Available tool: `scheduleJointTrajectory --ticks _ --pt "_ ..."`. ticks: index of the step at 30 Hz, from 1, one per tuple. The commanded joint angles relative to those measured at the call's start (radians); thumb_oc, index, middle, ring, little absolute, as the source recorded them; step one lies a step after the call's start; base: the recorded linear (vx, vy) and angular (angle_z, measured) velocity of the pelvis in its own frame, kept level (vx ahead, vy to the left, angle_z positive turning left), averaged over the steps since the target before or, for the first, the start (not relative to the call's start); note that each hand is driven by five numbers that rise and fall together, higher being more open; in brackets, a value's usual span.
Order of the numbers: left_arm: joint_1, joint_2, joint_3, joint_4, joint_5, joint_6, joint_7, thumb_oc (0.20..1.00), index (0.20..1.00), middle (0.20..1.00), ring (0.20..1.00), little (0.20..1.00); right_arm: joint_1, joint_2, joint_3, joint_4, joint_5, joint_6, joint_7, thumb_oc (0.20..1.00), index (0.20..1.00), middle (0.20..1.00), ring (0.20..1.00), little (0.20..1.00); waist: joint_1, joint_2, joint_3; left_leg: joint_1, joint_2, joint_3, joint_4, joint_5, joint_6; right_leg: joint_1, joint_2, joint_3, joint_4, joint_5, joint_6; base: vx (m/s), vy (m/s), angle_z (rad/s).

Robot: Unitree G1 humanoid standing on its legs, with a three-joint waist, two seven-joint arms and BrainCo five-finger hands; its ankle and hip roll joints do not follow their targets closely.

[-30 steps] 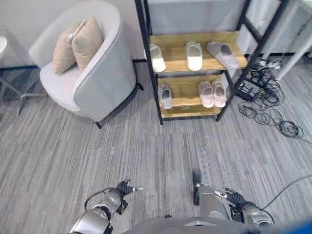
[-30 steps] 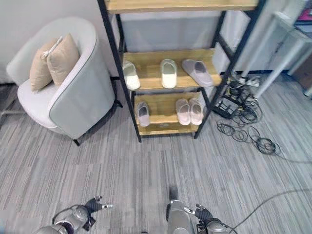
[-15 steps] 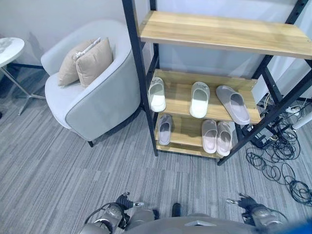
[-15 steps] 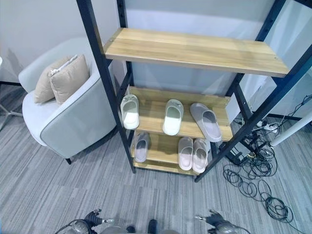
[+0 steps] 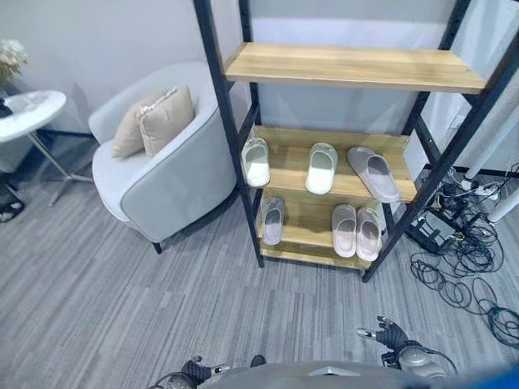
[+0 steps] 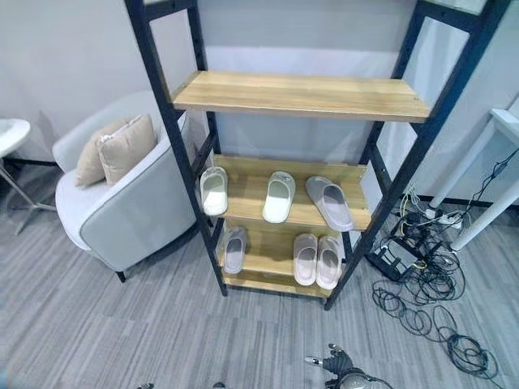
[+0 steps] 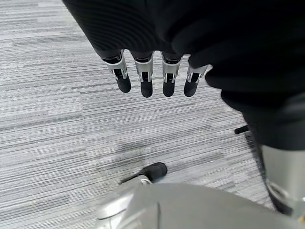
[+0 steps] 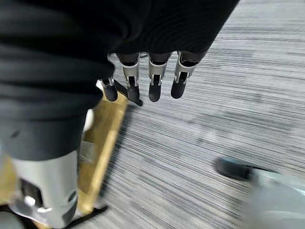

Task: Arrange the slippers neatly on the shoe rack.

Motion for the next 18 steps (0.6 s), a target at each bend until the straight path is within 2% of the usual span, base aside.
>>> scheduleJointTrajectory --ticks 1,4,7,11,13,15,18 --pt "-0.099 0.008 -0.061 0.021 0.032 -0.039 -0.03 1.0 1.0 1.0 1.0 1.0 -0.051 -0.037 -0.018 -0.026 0.027 -0.154 0.007 1.0 1.0 1.0 1.0 1.0 -0.001 -0.062 0.052 0.034 -0.039 -0.011 0.11 -0.154 0.018 -0.092 -0.06 -0.03 0.124 0.007 0.059 0.03 -0.001 0.31" --pt "-0.108 -0.003 -0.079 0.006 0.04 -0.04 -0.025 1.0 1.0 1.0 1.0 1.0 -0.07 -0.029 0.011 -0.168 -0.018 -0.158 -0.011 1.0 1.0 1.0 1.0 1.0 0.001 -0.052 0.062 0.04 -0.036 -0.019 0.1 -0.149 0.017 -0.093 -0.057 -0.04 0.132 -0.002 0.057 0.03 0.003 -0.01" --pt "-0.093 -0.027 -0.118 0.008 0.084 -0.045 -0.03 1.0 1.0 1.0 1.0 1.0 -0.074 -0.05 0.015 -0.384 -0.023 -0.189 -0.009 1.0 1.0 1.0 1.0 1.0 0.005 -0.043 0.069 0.052 -0.031 -0.03 0.074 -0.144 0.017 -0.092 -0.053 -0.055 0.141 -0.018 0.053 0.08 -0.003 0.03" --pt "-0.08 -0.027 -0.115 0.013 0.087 -0.043 -0.037 1.0 1.0 1.0 1.0 1.0 -0.067 -0.066 0.021 -0.478 -0.028 -0.189 0.006 1.0 1.0 1.0 1.0 1.0 0.01 -0.044 0.065 0.058 -0.028 -0.037 0.061 -0.14 0.016 -0.085 -0.051 -0.062 0.135 -0.022 0.052 0.06 -0.024 0.17" --pt "-0.073 -0.026 -0.131 0.008 0.113 -0.045 -0.041 1.0 1.0 1.0 1.0 1.0 -0.094 -0.078 -0.002 -0.492 -0.033 -0.195 -0.016 1.0 1.0 1.0 1.0 1.0 0.017 -0.041 0.069 0.052 -0.027 -0.045 0.065 -0.139 0.012 -0.085 -0.051 -0.077 0.143 -0.032 0.05 0.08 -0.078 0.19" --pt "-0.068 -0.007 -0.14 -0.012 0.119 -0.049 -0.036 1.0 1.0 1.0 1.0 1.0 -0.15 -0.113 -0.035 -0.547 -0.051 -0.202 -0.06 1.0 1.0 1.0 1.0 1.0 0.028 -0.023 0.079 0.042 -0.019 -0.066 0.063 -0.129 0.0 -0.098 -0.044 -0.102 0.18 -0.062 0.041 0.01 -0.15 0.17" --pt "-0.084 0.014 -0.134 -0.043 0.101 -0.058 -0.019 1.0 1.0 1.0 1.0 1.0 -0.154 -0.131 -0.065 -0.6 -0.051 -0.215 -0.085 1.0 1.0 1.0 1.0 1.0 0.026 -0.015 0.103 -0.013 -0.011 -0.096 0.105 -0.121 -0.024 -0.122 -0.044 -0.135 0.215 -0.091 0.027 -0.08 -0.117 0.44"
